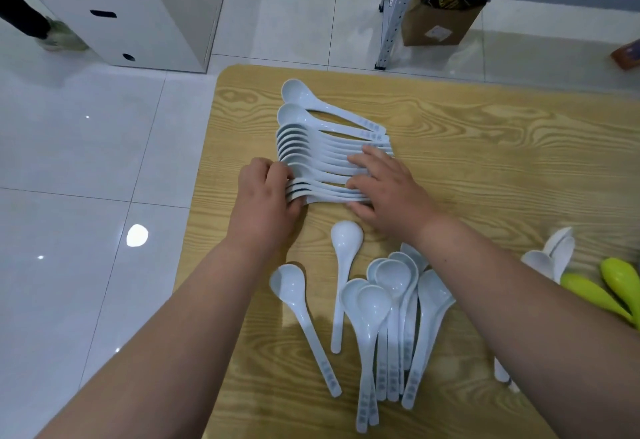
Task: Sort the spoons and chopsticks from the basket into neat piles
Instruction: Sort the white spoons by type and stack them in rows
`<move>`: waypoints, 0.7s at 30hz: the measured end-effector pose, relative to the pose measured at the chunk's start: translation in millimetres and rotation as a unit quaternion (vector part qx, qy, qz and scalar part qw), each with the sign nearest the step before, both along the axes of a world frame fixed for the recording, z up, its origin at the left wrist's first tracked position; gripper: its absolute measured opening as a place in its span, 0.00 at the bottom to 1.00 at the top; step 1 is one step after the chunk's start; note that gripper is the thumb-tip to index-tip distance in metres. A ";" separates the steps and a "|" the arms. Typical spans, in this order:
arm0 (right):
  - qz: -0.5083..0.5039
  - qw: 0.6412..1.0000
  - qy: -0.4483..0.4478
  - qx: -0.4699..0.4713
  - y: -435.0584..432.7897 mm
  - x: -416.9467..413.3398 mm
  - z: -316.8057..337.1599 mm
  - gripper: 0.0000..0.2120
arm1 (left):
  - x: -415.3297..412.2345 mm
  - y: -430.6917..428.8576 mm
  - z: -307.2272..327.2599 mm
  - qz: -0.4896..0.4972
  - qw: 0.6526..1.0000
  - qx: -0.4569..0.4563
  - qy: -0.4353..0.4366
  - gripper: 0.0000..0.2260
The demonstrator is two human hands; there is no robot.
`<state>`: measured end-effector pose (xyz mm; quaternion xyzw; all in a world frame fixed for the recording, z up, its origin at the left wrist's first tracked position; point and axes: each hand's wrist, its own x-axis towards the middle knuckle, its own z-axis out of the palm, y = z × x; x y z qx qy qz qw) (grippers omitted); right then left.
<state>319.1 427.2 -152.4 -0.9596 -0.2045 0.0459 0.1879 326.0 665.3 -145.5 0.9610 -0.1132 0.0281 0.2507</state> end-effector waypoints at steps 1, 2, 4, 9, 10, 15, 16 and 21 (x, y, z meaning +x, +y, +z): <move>-0.001 1.000 0.004 0.009 0.2 1.6 -2.7 0.12 | 2.4 -0.2 0.0 0.004 1.000 0.013 -0.013 0.18; -0.001 1.000 -0.002 0.017 0.8 2.5 -5.3 0.13 | 5.5 -0.2 0.5 0.003 0.999 0.027 -0.025 0.21; -0.008 0.999 -0.021 0.036 1.5 4.0 -8.0 0.14 | 13.7 -1.4 3.2 -0.034 0.997 0.064 -0.040 0.29; -0.021 0.998 -0.030 0.056 6.4 6.6 -10.6 0.16 | 35.5 -19.3 8.0 -0.179 0.965 0.192 0.003 0.40; -0.017 0.998 -0.031 0.056 7.0 6.9 -10.8 0.16 | 37.6 -21.8 5.9 -0.193 0.957 0.217 0.009 0.39; -0.069 0.987 -0.046 0.134 0.4 23.1 3.3 0.13 | 40.5 -21.2 -2.9 -0.217 0.930 0.297 0.001 0.36; -0.087 0.986 -0.046 0.135 -0.7 33.0 5.5 0.14 | 40.3 -21.2 -3.6 -0.220 0.928 0.301 -0.003 0.36; -0.163 0.982 0.084 0.040 0.0 95.8 8.2 0.22 | 39.8 -22.3 -3.2 -0.221 0.929 0.296 -0.015 0.36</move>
